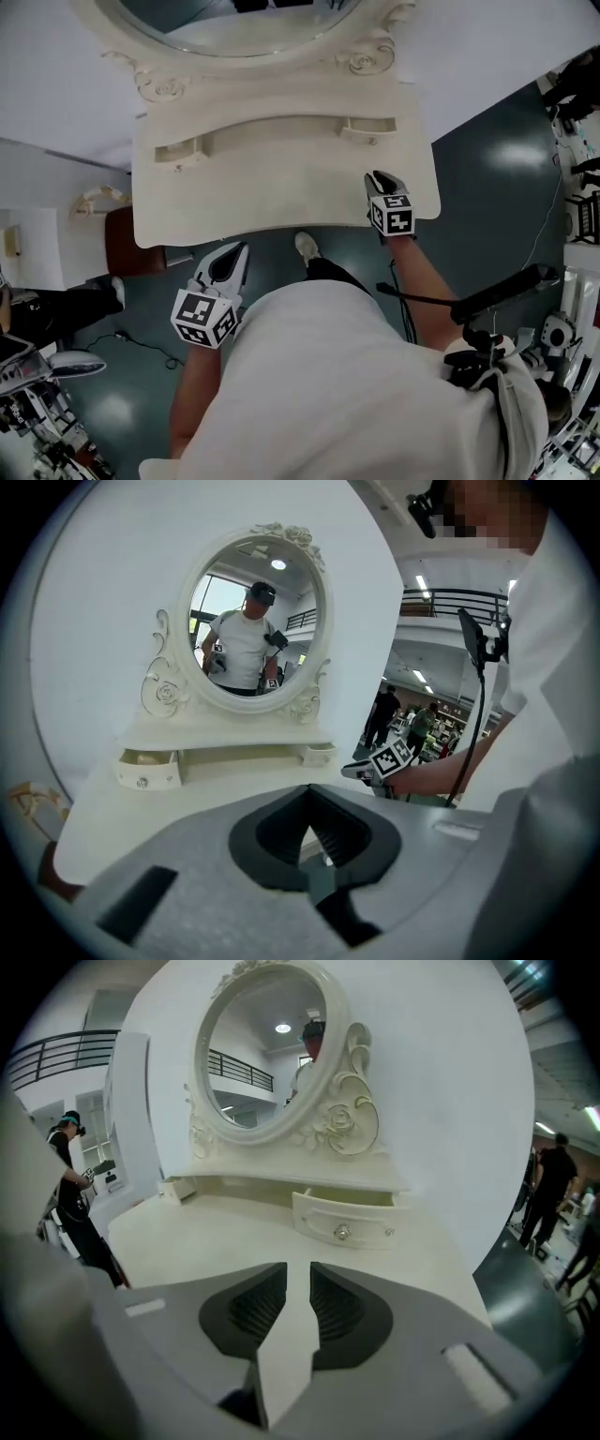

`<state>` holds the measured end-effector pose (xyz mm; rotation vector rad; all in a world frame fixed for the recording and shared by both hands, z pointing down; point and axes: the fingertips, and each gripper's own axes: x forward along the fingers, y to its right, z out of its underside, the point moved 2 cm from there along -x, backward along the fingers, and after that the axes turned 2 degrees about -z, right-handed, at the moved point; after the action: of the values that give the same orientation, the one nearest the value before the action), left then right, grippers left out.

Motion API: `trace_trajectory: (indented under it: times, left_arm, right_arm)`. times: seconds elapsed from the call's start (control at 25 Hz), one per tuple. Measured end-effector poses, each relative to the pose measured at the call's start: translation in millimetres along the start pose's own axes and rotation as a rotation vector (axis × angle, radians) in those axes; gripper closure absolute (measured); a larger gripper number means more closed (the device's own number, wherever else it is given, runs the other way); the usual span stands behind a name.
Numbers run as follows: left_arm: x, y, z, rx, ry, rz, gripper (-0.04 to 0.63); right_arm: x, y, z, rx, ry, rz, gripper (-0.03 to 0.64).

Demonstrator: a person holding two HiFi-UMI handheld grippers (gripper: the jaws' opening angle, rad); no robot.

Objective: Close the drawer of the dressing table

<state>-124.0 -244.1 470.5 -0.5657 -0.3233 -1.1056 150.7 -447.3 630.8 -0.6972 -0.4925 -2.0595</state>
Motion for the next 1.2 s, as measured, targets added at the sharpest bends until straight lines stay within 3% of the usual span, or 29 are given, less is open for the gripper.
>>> trace_trajectory:
  times: [0.32, 0.68, 1.2]
  left_arm:
    - [31, -24, -24, -0.018, 0.003, -0.059, 0.595]
    - [51, -41, -39, -0.025, -0.013, -0.066, 0.595]
    - [68, -47, -45, -0.023, -0.024, -0.058, 0.595]
  right_arm:
    - [63, 49, -24, 0.087, -0.009, 0.063, 0.508]
    - [84, 69, -30, 0.144, -0.029, 0.115, 0.492]
    - [102, 78, -47, 0.120, -0.025, 0.116, 0.515]
